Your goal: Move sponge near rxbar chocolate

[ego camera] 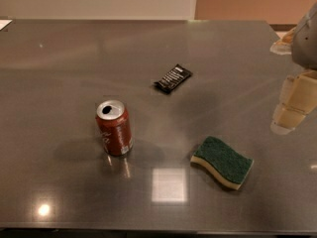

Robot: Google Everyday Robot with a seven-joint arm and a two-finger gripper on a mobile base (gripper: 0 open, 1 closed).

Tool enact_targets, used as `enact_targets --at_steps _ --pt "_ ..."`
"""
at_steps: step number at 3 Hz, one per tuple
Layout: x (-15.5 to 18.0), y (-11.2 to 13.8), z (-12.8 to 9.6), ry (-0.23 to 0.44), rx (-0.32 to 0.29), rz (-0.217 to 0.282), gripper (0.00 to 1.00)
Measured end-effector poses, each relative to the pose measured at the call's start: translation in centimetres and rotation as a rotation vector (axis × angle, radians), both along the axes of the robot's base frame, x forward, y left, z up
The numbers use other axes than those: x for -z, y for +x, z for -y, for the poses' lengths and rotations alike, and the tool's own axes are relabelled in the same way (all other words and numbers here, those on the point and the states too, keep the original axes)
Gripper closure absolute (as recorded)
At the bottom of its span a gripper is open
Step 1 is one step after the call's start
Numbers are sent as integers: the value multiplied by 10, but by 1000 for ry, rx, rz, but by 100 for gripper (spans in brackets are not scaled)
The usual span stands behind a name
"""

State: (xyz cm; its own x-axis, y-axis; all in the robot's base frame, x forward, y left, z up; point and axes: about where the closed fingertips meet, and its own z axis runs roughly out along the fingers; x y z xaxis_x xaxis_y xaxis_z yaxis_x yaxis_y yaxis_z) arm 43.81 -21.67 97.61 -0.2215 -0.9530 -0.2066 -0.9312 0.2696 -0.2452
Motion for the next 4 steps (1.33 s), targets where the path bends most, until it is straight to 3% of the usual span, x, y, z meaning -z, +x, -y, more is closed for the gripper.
enact_targets --at_steps 2,4 --pt "-1 2 -3 9 -4 -2 0" --pt "17 -18 -35 67 -55 -92 0"
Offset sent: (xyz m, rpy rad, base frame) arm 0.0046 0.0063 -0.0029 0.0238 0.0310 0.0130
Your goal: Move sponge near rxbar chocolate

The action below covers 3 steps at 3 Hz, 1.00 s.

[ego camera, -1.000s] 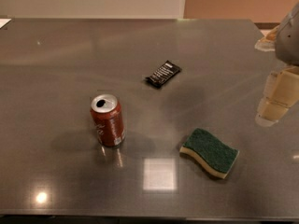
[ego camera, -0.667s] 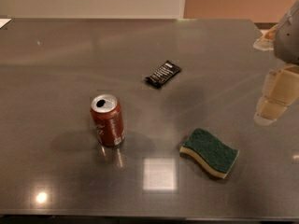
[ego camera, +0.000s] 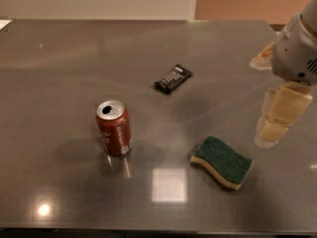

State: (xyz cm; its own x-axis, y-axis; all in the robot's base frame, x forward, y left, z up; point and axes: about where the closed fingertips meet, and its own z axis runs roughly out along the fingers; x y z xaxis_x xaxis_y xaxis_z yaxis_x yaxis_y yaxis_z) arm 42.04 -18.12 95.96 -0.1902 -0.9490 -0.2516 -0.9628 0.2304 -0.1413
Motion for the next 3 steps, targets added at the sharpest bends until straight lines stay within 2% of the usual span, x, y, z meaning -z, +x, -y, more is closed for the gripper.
enact_targets --at_steps 1,3 --pt "17 -16 -16 16 2 -42 0" --pt "72 -42 -41 -28 30 -57 0"
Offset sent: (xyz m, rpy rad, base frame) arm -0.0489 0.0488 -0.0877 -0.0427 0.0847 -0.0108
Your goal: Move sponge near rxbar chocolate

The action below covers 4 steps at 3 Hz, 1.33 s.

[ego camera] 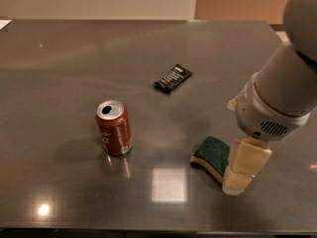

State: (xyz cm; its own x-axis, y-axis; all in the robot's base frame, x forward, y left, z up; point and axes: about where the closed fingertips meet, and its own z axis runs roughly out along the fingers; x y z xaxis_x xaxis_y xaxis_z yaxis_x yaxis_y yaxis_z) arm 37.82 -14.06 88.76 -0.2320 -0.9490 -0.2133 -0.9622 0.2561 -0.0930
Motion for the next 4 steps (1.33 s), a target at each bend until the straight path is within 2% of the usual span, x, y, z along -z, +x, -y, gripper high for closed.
enact_targets --at_steps 1,3,4 --pt "27 -4 -2 -18 13 16 0" --pt "61 1 1 -21 52 8 0" --pt "70 2 4 -37 76 -2 18"
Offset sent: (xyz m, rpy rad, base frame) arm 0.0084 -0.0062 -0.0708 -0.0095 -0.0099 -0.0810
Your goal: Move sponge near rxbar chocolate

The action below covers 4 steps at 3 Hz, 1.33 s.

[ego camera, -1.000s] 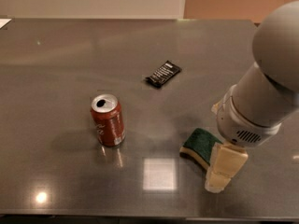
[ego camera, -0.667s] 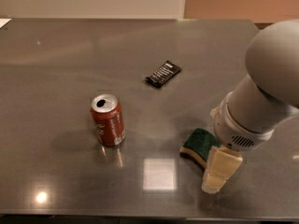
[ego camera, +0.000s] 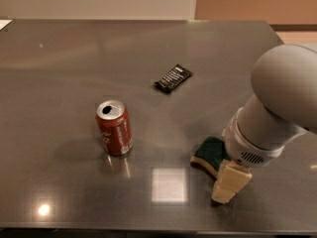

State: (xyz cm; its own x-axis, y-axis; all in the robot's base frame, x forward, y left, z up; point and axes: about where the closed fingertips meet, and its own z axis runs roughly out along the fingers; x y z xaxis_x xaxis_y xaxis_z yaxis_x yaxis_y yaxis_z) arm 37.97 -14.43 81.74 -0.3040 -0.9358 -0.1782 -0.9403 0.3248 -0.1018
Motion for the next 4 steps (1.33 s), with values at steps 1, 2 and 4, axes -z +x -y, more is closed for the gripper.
enact_targets --at_steps 1,2,4 --pt "-1 4 4 7 28 -10 39" --pt "-13 15 7 22 40 -20 63" --pt "-43 69 -10 55 -2 -36 100"
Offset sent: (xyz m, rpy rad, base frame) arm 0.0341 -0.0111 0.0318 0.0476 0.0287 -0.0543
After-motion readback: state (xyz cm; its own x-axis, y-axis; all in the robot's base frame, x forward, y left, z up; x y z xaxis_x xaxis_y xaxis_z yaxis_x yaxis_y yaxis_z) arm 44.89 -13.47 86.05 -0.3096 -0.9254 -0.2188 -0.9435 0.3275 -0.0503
